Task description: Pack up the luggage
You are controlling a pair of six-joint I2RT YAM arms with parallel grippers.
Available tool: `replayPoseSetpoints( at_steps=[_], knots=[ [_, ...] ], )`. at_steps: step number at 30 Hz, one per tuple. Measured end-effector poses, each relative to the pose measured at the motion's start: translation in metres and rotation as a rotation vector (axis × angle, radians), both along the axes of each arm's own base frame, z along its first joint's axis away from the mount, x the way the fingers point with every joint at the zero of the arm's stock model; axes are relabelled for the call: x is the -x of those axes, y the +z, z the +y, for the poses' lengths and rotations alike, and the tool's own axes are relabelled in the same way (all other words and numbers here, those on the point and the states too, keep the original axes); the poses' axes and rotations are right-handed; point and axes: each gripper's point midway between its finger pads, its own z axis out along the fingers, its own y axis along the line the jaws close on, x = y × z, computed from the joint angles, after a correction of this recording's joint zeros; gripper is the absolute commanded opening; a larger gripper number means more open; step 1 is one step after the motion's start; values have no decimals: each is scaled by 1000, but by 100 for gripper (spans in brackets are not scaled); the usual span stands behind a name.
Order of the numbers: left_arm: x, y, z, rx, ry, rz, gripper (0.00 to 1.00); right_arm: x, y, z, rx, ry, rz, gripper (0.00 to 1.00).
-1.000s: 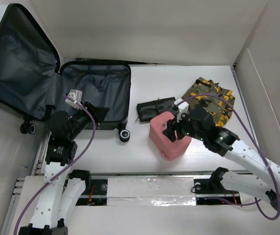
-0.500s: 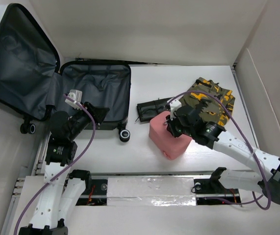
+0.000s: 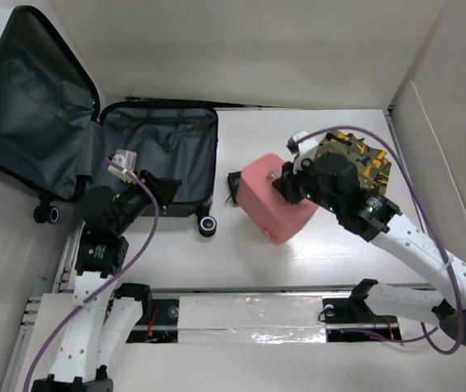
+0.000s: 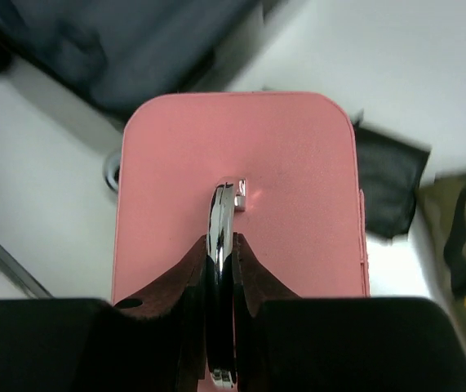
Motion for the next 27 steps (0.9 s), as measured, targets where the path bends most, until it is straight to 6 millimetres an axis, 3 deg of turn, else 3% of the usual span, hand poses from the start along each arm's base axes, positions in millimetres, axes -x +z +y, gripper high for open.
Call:
replayPoseSetpoints(
  at_steps=[3, 6, 10, 13, 19, 22, 27],
  knots=[
    [0, 0, 2, -1, 11, 2, 27, -18, 60, 23, -115, 34, -100, 0],
    [0, 1, 8, -5, 52, 2, 23, -50, 112, 53, -223, 67, -190, 0],
    [-3, 11, 22, 4, 151, 3, 20, -107, 141, 103, -313, 98, -241, 0],
    [-4, 21, 33, 15, 225, -9, 20, -154, 140, 144, -362, 117, -239, 0],
    [-2, 28, 36, 27, 256, -22, 20, -243, 107, 233, -468, 177, -239, 0],
    [-2, 25, 38, 23, 265, -8, 20, -266, 84, 262, -515, 191, -267, 0],
    [-2, 23, 37, 21, 264, 1, 20, -268, 35, 286, -466, 189, -267, 0]
  ],
)
